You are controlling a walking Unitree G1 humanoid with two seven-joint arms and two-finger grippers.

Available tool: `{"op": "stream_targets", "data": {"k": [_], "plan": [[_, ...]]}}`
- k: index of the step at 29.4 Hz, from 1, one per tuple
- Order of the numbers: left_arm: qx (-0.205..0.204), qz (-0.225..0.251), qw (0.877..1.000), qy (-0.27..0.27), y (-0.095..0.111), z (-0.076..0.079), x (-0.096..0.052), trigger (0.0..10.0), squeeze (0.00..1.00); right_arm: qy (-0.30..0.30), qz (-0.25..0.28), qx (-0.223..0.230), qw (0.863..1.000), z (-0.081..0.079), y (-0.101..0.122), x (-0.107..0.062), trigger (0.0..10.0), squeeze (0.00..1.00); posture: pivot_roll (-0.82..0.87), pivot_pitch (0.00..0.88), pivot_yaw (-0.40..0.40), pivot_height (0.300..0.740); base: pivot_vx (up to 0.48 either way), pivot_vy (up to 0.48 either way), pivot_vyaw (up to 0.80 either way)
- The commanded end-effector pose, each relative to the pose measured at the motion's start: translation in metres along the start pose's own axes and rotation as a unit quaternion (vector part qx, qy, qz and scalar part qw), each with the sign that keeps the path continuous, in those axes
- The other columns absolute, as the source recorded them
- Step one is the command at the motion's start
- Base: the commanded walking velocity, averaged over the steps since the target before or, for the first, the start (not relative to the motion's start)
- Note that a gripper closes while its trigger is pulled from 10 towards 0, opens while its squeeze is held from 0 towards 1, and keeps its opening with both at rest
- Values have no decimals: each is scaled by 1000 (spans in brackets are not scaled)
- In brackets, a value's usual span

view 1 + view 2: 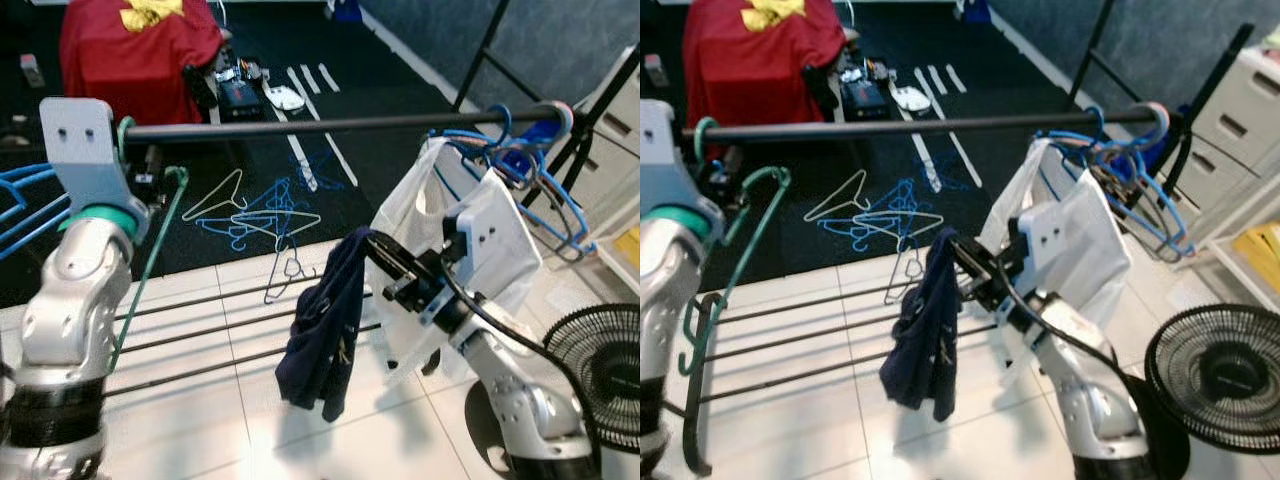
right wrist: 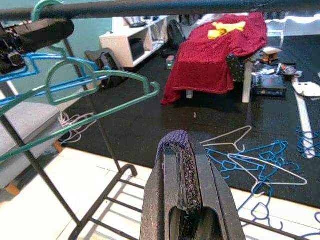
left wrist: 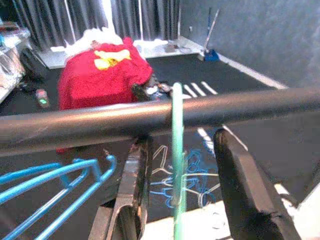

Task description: Hang hanger

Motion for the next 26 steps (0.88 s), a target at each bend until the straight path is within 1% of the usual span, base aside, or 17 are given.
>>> {"op": "stream_targets", "data": {"k": [1,2,3,4,8,9,10,11,17,18,19,20,21,22,24,25,26], "plan": [[6,4,1000,-15,5,4,-4,10000,0,1,4,-3,1000,1,2,-2,0,0,37,75,5,740,0,0,0],[28,-28,998,-55,-11,10,-25,10000,0,6,3,-2,1000,-1,1,0,0,0,52,72,-10,740,0,0,0],[28,-28,998,-55,-11,10,-25,10000,0,6,3,-2,1000,-1,1,0,0,0,52,72,-10,740,0,0,0],[39,-74,992,-100,-34,19,-48,10000,0,12,3,-1,1000,-2,0,2,0,0,58,70,-18,740,0,0,0],[39,-74,992,-100,-34,19,-48,10000,0,12,3,-1,1000,-2,0,2,0,0,58,70,-18,740,0,0,0],[23,-150,981,-122,-81,25,-79,10000,0,20,2,-1,1000,-3,-1,7,0,0,56,57,-23,740,0,0,0],[23,-150,981,-122,-81,25,-79,10000,0,20,2,-1,1000,-3,-1,7,0,0,56,57,-23,740,0,0,0],[13,-163,981,-102,-94,22,-83,10000,0,20,2,-2,1000,-3,-1,8,0,0,53,56,-22,740,0,0,0],[-5,-163,984,-73,-101,19,-82,10000,0,15,1,-6,1000,-2,-2,9,0,0,47,52,-21,740,0,0,0],[19,-124,992,-26,-100,16,-70,10000,0,-30,-3,-13,999,8,-6,9,0,0,27,27,-20,740,0,0,0],[19,-124,992,-26,-100,16,-70,10000,0,-30,-3,-13,999,8,-6,9,0,0,27,27,-20,740,0,0,0],[43,-99,994,-14,-101,23,-64,10000,0,-98,-7,-29,995,23,-12,7,0,0,8,0,-16,740,0,0,0],[43,-99,994,-14,-101,23,-64,10000,0,-98,-7,-29,995,23,-12,7,0,0,8,0,-16,740,0,0,0],[63,-82,995,-15,-102,31,-61,10000,0,-160,-10,-49,986,36,-15,1,0,0,3,0,-9,740,0,0,0],[63,-82,995,-15,-102,31,-61,10000,0,-160,-10,-49,986,36,-15,1,0,0,3,0,-9,740,0,0,0],[73,-80,994,-19,-103,35,-61,10000,0,-214,-14,-61,975,48,-18,-7,0,0,-2,0,-2,740,0,0,0],[73,-80,994,-19,-103,35,-61,10000,0,-214,-14,-61,975,48,-18,-7,0,0,-2,0,-2,740,0,0,0]]}}
Point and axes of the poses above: a point about 5 cm out from each wrist's last joint towards the gripper, its own x axis pointing out of the wrist towards the gripper, its own y axis along the axis of the wrist's last joint, z = x × y, the point moved 6 cm from there along x, pointing out of the wrist towards the gripper, and after that the axes turned 9 degrees about -x, right-handed, at the moved point
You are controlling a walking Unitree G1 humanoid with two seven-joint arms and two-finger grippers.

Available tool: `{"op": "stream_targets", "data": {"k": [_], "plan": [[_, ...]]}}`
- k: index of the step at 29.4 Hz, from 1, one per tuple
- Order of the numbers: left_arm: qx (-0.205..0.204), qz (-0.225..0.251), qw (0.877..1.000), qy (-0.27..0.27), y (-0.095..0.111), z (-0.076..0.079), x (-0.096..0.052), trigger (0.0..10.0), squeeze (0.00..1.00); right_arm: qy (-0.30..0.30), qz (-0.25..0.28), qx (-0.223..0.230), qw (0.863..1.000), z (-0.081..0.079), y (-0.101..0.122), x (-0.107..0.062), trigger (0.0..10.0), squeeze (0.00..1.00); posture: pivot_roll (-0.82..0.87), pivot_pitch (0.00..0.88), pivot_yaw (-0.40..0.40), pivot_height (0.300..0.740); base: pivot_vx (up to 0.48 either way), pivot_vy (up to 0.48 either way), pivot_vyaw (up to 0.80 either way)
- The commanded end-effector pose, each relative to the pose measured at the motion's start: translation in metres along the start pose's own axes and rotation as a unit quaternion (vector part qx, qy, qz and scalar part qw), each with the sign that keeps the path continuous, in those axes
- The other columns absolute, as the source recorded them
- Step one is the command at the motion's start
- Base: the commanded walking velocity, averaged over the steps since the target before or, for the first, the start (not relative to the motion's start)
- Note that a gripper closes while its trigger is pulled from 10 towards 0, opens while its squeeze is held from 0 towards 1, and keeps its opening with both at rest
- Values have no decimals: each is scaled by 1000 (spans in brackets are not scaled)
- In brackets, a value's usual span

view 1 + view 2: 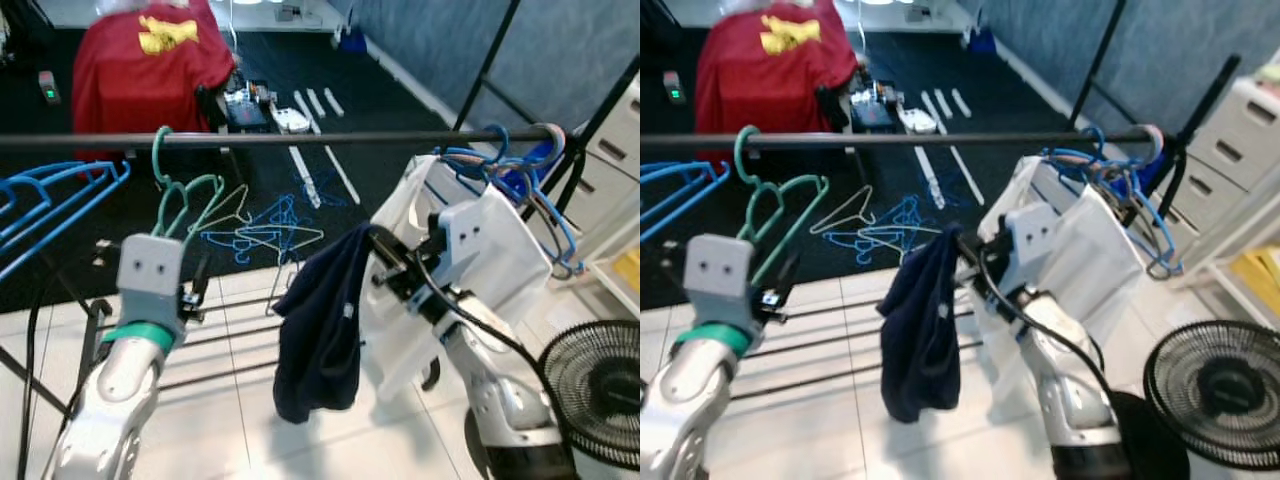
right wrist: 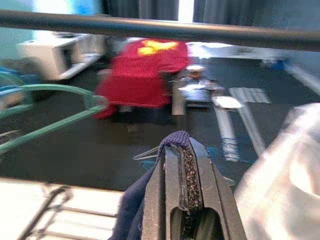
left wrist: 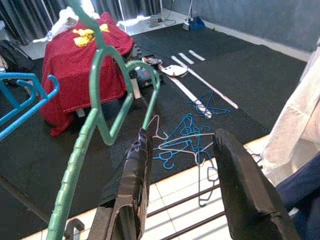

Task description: Hang hanger

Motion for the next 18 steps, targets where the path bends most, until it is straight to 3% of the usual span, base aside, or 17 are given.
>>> {"op": "stream_targets", "data": {"k": [1,6,18], "plan": [[9,-11,1000,-4,-7,3,-1,10000,0,-56,-2,-14,998,17,-5,-9,10000,0,-20,0,14,740,0,0,0],[4,-18,1000,-17,-9,4,-2,10000,0,-80,-5,-11,997,19,-10,-21,10000,0,-33,0,24,740,0,0,0],[-12,-15,1000,-17,-15,13,-6,10000,0,-83,-2,-21,996,17,-13,-24,10000,0,-23,0,10,740,0,0,0]]}}
Point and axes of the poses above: a point about 5 cm out from each wrist's last joint towards the gripper, its own x axis pointing out of the wrist towards the gripper, its own y axis along the axis of the wrist's last joint, z = x × y, the point moved 6 cm from there along x, pointing out of the wrist towards the gripper, and after that the axes turned 9 degrees about -x, right-handed, at the moved point
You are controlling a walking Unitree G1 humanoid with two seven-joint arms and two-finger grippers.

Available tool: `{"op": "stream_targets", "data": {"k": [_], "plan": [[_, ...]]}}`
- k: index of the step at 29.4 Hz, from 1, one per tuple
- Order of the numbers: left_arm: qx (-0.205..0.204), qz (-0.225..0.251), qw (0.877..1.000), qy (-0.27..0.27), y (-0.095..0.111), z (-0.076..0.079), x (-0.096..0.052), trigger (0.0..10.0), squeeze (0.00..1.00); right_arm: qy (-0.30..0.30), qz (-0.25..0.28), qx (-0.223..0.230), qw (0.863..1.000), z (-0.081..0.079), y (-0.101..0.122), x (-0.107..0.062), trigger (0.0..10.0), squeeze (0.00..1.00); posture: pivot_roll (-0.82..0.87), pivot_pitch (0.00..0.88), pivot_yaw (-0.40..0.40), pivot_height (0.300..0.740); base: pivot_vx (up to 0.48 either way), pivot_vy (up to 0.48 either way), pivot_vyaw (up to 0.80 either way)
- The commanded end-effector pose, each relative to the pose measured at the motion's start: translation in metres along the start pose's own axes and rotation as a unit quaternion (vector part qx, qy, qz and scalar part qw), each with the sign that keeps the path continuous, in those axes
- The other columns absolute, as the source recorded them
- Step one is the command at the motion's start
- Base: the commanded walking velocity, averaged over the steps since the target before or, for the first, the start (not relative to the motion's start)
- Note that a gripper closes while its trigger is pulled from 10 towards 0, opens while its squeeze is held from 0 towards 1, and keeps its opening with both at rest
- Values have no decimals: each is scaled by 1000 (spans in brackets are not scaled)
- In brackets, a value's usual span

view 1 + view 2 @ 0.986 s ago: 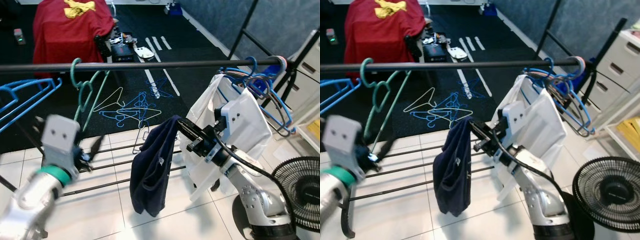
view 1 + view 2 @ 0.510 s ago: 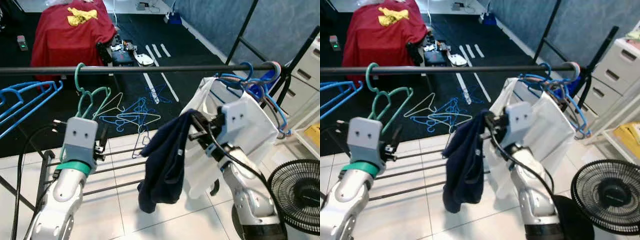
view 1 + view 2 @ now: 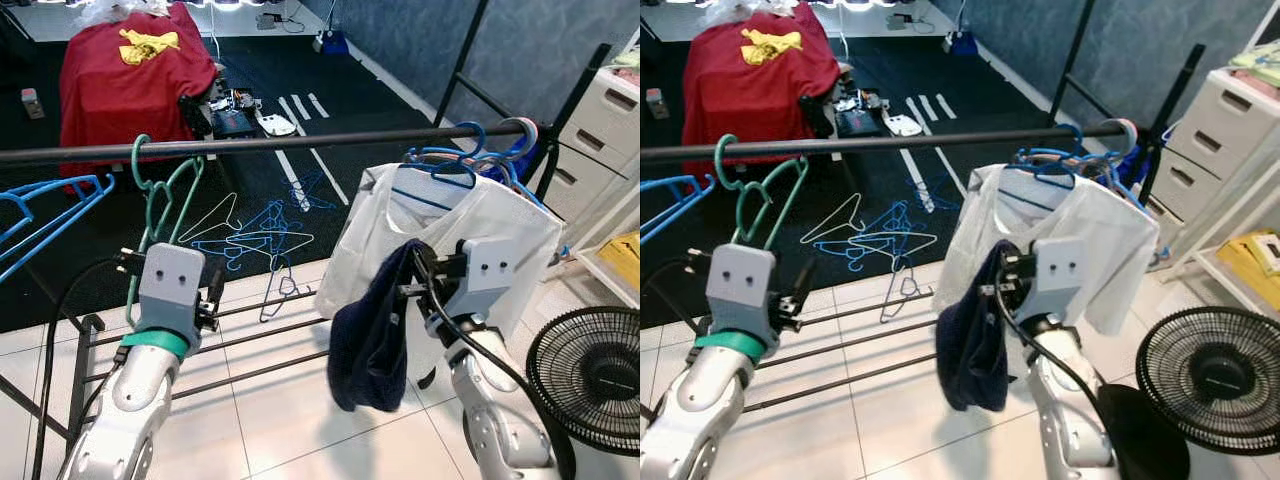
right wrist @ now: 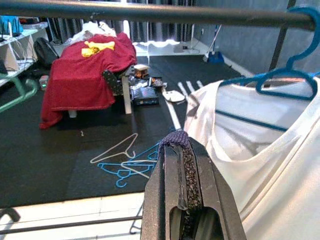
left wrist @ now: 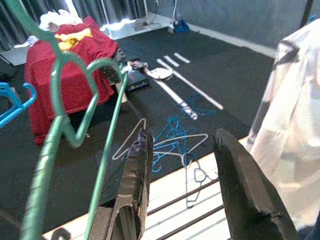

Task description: Hang hanger

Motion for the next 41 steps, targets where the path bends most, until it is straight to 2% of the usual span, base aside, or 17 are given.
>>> {"op": "stream_targets", "data": {"k": [1,4,6,10,30,41], "plan": [[6,-10,1000,-2,-8,2,-2,10000,0,-6,14,-6,1000,2,5,0,10000,0,-23,0,10,740,0,0,0],[5,-6,1000,1,-9,5,-1,10000,0,-12,19,-15,1000,3,7,3,10000,0,-22,0,15,740,-450,0,0],[15,14,1000,-3,-2,10,7,10000,0,-24,32,-24,999,2,12,8,10000,0,-19,0,23,740,-450,0,0],[18,22,1000,-7,2,10,10,10000,0,-30,36,-27,999,1,13,8,10000,0,-17,0,26,740,-447,0,0],[21,18,1000,-11,0,11,5,10000,0,-44,34,-37,998,6,11,7,10000,0,-9,0,34,740,-446,0,0],[20,14,1000,-11,-2,10,6,10000,0,-38,29,-41,998,2,8,10,10000,0,1,0,33,740,-342,0,-103]]}}
Point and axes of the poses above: a point about 5 cm out from each wrist's last joint towards the gripper, its own x axis pointing out of the wrist towards the gripper, its own y axis along the axis of the wrist's last joint, z = x × y, the point moved 6 cm from there along x, pointing out of the wrist towards the gripper, and after that the axes turned 9 degrees about -x, right-handed, at the moved point
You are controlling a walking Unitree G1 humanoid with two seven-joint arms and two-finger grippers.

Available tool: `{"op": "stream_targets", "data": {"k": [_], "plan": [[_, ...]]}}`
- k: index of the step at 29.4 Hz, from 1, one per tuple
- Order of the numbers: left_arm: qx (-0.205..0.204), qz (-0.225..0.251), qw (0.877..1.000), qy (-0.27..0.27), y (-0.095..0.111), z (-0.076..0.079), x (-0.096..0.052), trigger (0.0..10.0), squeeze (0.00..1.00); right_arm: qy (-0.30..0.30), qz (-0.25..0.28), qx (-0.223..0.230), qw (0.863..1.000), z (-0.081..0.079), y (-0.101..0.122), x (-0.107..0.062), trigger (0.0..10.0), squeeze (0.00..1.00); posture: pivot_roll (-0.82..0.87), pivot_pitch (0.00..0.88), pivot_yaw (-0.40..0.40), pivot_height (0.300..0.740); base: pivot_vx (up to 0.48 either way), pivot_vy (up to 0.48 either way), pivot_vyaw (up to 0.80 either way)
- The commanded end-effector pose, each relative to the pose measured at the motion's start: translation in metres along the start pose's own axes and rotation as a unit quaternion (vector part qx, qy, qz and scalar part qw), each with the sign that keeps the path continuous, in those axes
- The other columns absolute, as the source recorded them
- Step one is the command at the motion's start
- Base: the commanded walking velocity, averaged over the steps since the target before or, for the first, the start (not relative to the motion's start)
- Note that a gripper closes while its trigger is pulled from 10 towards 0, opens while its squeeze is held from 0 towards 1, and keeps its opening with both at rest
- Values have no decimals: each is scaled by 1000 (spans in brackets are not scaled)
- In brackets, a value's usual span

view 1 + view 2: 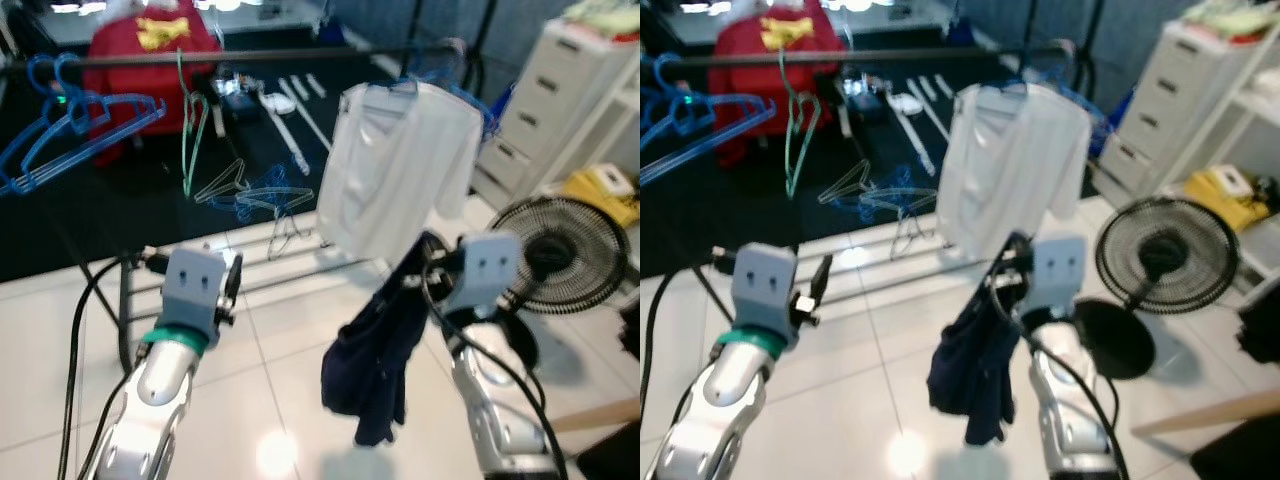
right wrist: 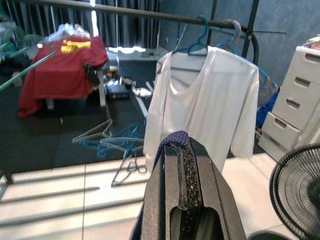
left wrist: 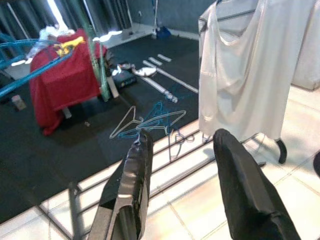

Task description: Hang hanger

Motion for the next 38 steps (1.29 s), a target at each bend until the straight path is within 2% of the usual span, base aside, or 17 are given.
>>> {"op": "stream_targets", "data": {"k": [1,8,27,38], "plan": [[-5,-4,1000,-2,-2,2,-1,10000,0,3,9,-4,1000,-2,4,1,10000,0,1,0,33,740,0,0,-569],[-30,-11,999,-18,1,7,5,10000,0,4,8,0,1000,-2,5,6,10000,0,-8,0,44,740,0,0,-767],[-31,-14,999,-24,-1,9,5,10000,0,1,7,1,1000,-2,4,5,10000,0,-1,0,44,740,0,0,-800],[-56,-29,998,-18,0,8,9,10000,0,5,12,2,1000,-5,8,10,10000,0,7,0,40,740,0,0,-800]]}}
Point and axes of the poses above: a point about 5 cm out from each wrist's last joint towards the gripper, its own x axis pointing out of the wrist towards the gripper, its own y axis along the axis of the wrist's last joint, z = x × y, the point moved 6 cm from there along x, pointing out of the wrist towards the gripper, and after that the axes turned 9 degrees about -x, right-handed, at the moved point
